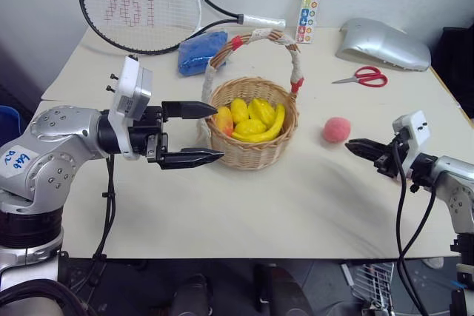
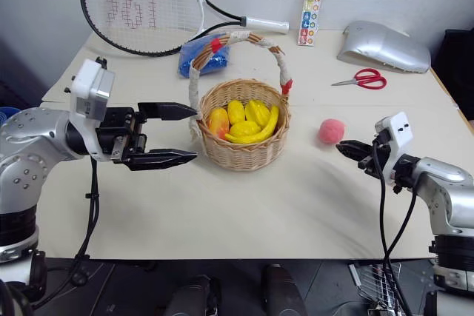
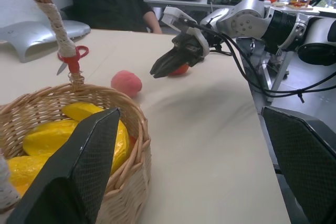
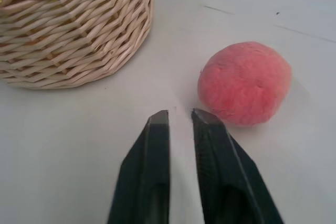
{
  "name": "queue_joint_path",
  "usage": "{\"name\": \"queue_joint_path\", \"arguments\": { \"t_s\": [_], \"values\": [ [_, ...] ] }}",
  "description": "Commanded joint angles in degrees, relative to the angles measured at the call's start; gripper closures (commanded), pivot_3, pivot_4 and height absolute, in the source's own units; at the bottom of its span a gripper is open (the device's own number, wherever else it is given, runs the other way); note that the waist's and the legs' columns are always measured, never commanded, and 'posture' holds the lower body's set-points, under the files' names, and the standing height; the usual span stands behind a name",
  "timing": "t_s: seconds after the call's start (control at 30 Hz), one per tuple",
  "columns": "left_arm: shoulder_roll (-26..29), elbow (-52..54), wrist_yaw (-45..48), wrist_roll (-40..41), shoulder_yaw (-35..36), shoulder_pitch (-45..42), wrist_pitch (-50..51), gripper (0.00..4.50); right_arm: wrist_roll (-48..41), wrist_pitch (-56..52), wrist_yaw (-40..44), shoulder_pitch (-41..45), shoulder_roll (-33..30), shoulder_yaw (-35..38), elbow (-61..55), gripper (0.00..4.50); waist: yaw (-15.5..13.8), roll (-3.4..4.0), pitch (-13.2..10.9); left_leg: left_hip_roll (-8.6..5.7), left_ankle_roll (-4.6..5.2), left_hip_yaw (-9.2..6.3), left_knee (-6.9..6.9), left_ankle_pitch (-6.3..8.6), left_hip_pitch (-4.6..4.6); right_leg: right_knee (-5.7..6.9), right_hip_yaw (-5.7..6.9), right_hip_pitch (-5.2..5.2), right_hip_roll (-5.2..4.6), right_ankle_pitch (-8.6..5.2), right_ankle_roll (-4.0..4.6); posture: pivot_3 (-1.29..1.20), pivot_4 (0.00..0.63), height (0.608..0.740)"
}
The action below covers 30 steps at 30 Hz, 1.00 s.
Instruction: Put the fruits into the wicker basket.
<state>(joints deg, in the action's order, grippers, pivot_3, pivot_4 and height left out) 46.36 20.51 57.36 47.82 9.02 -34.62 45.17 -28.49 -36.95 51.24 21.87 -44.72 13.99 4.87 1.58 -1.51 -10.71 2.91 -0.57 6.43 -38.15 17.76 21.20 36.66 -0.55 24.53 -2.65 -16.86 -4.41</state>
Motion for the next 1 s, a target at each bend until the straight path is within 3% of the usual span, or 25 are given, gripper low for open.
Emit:
{"name": "queue_joint_path", "arguments": {
  "t_s": [0.03,0.27,0.47,1.0],
  "values": [
    [0.6,1.5,-0.4,1.0,1.5,-0.3,-0.5,0.00,0.1,0.6,-2.5,4.5,1.3,0.5,0.6,2.34,0.0,0.00,0.0,0.00,0.00,0.00,0.00,0.00,0.00,0.00,0.00,0.00,0.00,0.00,0.00,0.00,0.150,0.740],
    [0.4,1.8,-1.1,1.0,1.2,-0.8,-0.6,0.00,6.6,3.8,-8.4,10.1,3.6,-3.2,5.8,0.02,0.1,0.00,0.0,-0.01,-0.03,-0.01,0.08,0.00,0.03,-0.03,0.04,0.06,0.04,-0.02,0.04,0.00,0.150,0.740],
    [0.7,1.5,-1.2,1.0,1.3,-1.3,-0.7,0.00,6.1,1.7,-6.6,9.4,3.7,-4.1,7.7,0.02,0.1,0.00,0.0,0.01,-0.02,0.02,0.06,0.00,0.04,-0.02,0.02,0.07,0.01,-0.02,0.04,0.00,0.150,0.740],
    [0.0,-0.1,-1.4,0.8,0.7,-3.4,-0.8,0.00,16.0,15.6,-11.6,17.8,9.2,-7.3,27.0,0.02,0.6,0.02,0.0,-0.01,-0.06,0.09,0.08,-0.01,0.02,0.04,-0.02,0.12,0.06,-0.02,0.04,0.00,0.150,0.740]
  ]
}}
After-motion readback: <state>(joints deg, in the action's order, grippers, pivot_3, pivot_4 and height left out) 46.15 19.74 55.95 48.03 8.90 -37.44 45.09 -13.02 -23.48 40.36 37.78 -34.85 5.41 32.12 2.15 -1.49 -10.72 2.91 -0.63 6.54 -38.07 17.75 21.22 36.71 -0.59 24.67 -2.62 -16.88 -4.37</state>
